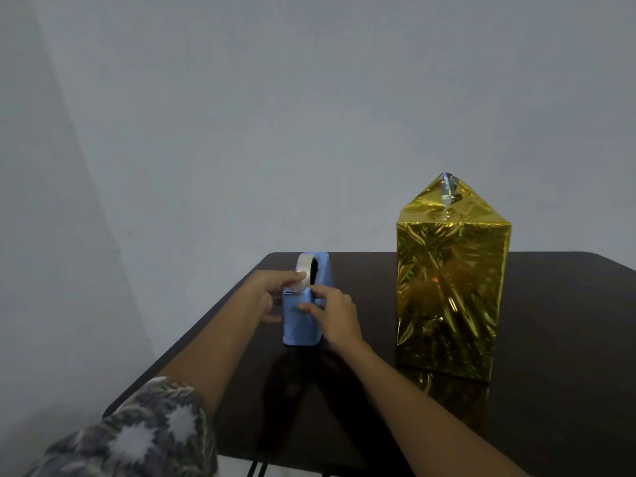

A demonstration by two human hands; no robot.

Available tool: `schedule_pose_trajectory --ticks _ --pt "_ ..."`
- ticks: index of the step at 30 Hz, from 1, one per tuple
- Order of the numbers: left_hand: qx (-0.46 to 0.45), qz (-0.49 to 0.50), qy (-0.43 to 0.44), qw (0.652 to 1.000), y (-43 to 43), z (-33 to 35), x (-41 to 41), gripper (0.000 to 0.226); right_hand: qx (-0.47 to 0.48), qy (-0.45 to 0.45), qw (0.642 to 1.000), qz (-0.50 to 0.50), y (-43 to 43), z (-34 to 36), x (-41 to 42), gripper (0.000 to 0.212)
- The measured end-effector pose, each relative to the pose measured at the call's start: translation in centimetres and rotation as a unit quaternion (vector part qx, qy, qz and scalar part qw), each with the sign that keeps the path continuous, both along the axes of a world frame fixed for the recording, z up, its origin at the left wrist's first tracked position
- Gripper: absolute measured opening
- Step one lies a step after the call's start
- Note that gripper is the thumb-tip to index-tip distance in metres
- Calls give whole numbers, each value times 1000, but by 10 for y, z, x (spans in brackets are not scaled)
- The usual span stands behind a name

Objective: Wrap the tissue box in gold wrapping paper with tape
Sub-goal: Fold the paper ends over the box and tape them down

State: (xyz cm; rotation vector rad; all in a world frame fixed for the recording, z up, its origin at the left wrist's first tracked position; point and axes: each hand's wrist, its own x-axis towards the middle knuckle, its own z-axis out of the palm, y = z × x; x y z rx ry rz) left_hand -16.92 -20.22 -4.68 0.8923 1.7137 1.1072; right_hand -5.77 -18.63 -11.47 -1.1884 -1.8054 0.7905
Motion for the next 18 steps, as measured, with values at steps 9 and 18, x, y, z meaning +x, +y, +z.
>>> schedule_pose_trajectory --ticks 9,18 --pt "85 29 -83 993 -12 -19 -7 8 16 -14 999 -43 3 -6 0 37" --pt "195 125 -82 969 -18 -70 7 26 -29 62 997 42 15 -21 4 46"
